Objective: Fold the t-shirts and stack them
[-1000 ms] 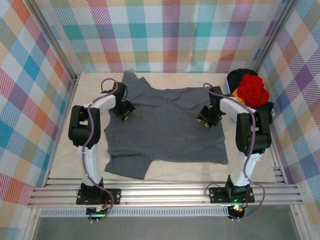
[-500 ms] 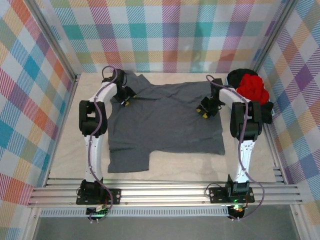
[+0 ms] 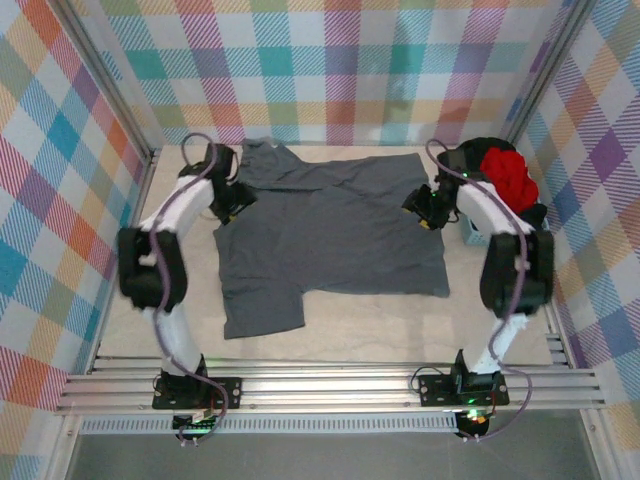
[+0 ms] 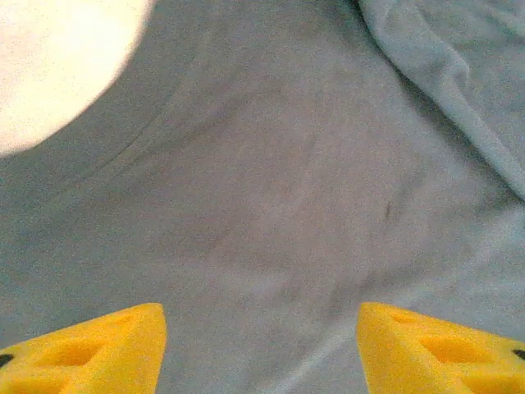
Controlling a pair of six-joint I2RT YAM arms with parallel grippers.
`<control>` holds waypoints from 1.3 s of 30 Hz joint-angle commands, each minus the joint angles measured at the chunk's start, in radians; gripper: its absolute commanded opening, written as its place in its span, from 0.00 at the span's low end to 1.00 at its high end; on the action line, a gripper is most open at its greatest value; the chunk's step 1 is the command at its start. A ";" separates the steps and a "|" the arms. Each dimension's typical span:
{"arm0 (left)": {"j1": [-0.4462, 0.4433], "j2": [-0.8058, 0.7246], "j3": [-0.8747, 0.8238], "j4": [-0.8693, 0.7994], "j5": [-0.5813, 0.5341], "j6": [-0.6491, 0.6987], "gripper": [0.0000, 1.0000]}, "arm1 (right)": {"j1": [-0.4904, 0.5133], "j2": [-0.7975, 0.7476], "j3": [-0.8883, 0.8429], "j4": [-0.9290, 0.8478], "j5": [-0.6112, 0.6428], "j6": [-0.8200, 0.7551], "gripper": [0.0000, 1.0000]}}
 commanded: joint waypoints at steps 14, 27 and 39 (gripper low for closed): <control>-0.133 -0.718 -0.868 -0.202 -0.042 -0.248 0.39 | 0.098 -0.542 -0.467 -0.168 0.027 0.148 0.42; -0.214 -0.575 -0.965 -0.010 0.038 -0.299 0.32 | 0.098 -0.522 -0.514 -0.158 0.078 0.172 0.42; -0.219 -0.792 -0.890 -0.176 -0.079 -0.308 0.00 | -0.026 -0.532 -0.661 -0.157 0.260 0.400 0.42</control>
